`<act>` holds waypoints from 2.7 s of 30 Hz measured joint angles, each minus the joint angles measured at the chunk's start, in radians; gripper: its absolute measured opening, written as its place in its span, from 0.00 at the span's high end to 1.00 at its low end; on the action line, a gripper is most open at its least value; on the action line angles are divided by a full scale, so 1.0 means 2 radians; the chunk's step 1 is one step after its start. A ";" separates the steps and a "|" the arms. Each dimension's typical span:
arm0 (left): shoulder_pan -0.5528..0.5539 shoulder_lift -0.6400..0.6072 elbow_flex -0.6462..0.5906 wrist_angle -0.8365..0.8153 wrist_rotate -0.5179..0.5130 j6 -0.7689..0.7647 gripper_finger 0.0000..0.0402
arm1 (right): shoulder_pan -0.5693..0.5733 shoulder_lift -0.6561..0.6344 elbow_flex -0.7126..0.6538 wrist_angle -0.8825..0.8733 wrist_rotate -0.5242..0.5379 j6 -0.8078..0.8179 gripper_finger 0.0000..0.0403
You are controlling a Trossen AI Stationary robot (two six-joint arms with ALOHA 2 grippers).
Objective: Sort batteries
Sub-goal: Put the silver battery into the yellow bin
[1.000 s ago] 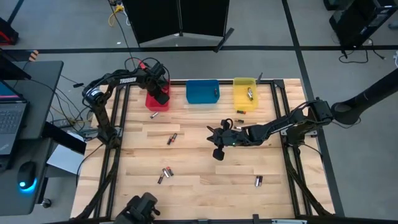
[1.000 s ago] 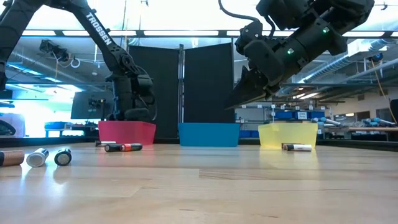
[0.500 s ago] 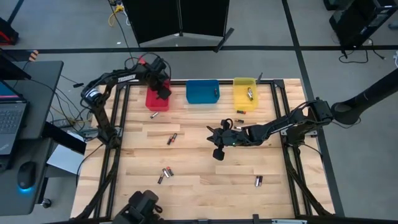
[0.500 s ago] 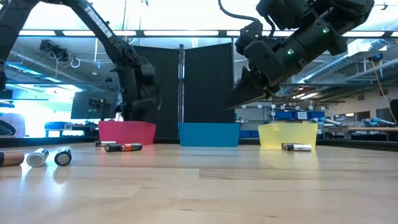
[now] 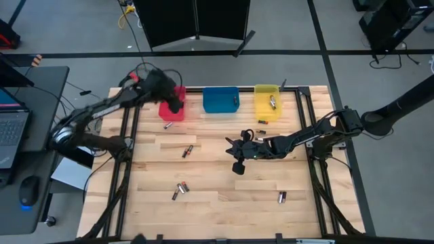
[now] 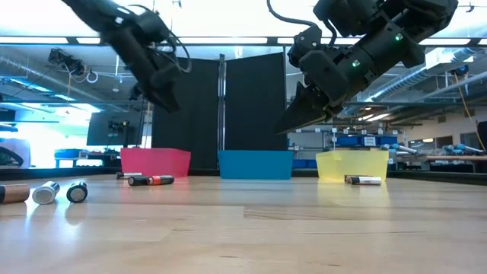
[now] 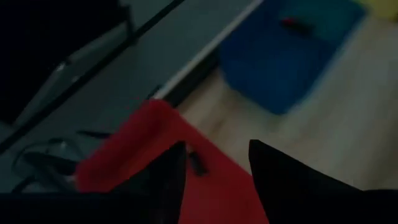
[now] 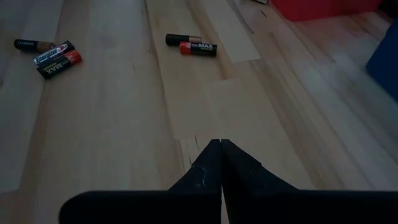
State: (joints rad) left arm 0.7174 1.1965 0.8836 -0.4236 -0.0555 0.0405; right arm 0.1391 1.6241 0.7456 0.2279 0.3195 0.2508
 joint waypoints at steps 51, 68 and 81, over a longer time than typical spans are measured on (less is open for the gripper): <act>-0.136 -0.163 -0.378 0.188 -0.134 -0.193 0.56 | 0.000 0.000 0.000 0.006 -0.003 -0.013 0.98; -0.102 -0.156 -0.378 0.197 -0.086 -0.165 0.56 | 0.000 0.000 0.000 0.011 -0.004 -0.032 0.98; -0.090 -0.056 -0.375 0.262 -0.079 -0.153 0.56 | 0.000 0.000 0.000 0.013 -0.004 -0.035 0.98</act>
State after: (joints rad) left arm 0.5377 1.0851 0.1333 0.1008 -0.2143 -0.2659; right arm 0.1394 1.6241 0.7456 0.2539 0.3115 0.1799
